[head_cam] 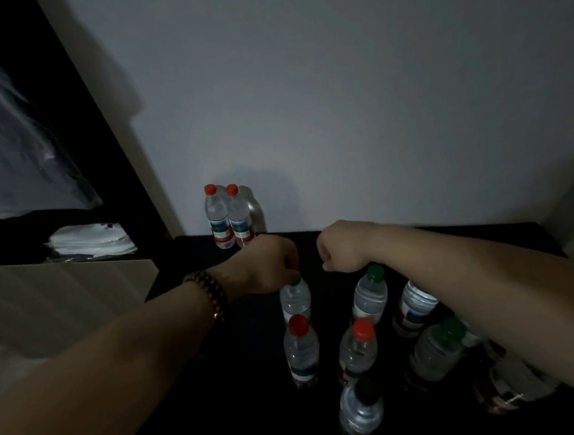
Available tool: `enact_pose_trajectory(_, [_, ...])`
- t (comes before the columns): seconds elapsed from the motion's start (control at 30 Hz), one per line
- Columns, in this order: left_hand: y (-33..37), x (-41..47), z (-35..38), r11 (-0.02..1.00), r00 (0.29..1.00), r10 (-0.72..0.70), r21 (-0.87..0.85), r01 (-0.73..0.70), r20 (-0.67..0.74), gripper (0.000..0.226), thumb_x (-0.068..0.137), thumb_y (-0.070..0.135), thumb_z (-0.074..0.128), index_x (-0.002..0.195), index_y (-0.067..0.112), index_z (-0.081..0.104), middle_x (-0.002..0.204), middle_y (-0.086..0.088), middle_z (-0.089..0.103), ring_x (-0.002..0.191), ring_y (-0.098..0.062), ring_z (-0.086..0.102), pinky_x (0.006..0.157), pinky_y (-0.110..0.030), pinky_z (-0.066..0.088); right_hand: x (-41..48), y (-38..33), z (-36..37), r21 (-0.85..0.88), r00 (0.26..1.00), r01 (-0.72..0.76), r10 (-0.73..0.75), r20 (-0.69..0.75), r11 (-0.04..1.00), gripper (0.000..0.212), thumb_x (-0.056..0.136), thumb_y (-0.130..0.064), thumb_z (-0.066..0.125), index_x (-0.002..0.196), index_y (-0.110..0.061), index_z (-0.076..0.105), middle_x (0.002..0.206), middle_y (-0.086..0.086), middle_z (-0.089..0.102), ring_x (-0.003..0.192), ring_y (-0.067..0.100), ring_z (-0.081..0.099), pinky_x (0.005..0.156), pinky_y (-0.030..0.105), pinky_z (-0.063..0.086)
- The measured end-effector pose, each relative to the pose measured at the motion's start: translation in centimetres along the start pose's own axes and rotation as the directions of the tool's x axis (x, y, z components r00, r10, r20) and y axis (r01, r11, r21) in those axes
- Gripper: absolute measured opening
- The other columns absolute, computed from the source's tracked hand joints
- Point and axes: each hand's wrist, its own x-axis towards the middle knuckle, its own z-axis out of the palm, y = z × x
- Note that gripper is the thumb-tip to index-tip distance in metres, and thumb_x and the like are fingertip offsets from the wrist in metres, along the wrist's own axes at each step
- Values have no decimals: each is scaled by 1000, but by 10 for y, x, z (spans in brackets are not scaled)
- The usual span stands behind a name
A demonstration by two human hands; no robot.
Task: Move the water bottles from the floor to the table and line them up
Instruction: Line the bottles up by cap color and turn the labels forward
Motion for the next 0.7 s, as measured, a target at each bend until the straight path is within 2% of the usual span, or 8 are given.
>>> enact_pose_trajectory(0.1, [11,-2,3,994,990,65,84,-76,122,16,92,38,70,98,23,69,91,11,64,85,-7,63,76,-25,54,-4,-2,4,16,1000,1,-1,-10,1000,32,99,-35,60,114,-9,70,107,3,72,99,22,67,76,27,49])
enact_pose_trajectory(0.17, [17,0,5,985,985,100,124,-118,140,19,91,40,71,97,22,71,82,13,64,74,-3,62,70,-23,52,-4,0,7,40,1000,-24,25,-16,999,28,97,-34,63,109,-9,71,84,2,74,83,20,72,80,31,55])
enact_pose_trajectory(0.23, [23,0,9,980,977,132,126,-154,169,18,89,40,73,93,23,71,79,12,67,71,-4,64,69,-22,52,-5,0,13,77,999,-45,47,-23,996,27,97,-32,64,104,-7,71,82,6,75,69,19,70,83,37,58])
enact_pose_trajectory(0.37, [29,-12,29,975,969,166,118,-190,186,17,86,42,75,92,26,73,93,6,75,89,-13,70,85,-32,56,-18,-9,37,91,985,-74,86,-147,993,15,97,-32,65,95,-17,68,77,0,72,67,17,70,75,36,59])
enact_pose_trajectory(0.5, [23,-28,60,940,980,181,279,-197,82,26,83,50,75,99,29,72,96,10,71,88,-8,65,83,-29,53,-38,-20,68,101,939,-131,156,-305,986,17,97,-37,66,98,-20,70,90,0,72,73,16,70,61,30,54])
enact_pose_trajectory(0.57, [21,-37,72,944,980,197,273,-186,-13,29,83,52,74,101,30,70,97,12,68,88,-6,61,82,-28,52,-49,-27,81,107,917,-179,205,-341,978,23,97,-39,64,106,-18,69,93,1,69,73,16,66,59,29,51])
enact_pose_trajectory(0.63, [17,-46,83,958,974,207,224,-182,-93,27,84,51,74,102,31,68,98,13,64,89,-5,60,81,-28,52,-57,-33,91,92,906,-232,250,-341,968,29,99,-41,61,113,-17,67,99,4,68,80,19,65,63,31,53])
enact_pose_trajectory(0.7, [14,-50,93,962,967,213,204,-183,-140,26,85,49,74,103,32,66,100,12,62,90,-6,58,79,-25,50,-62,-37,97,82,897,-282,293,-332,956,33,98,-44,60,116,-16,66,106,6,68,90,22,67,78,37,59])
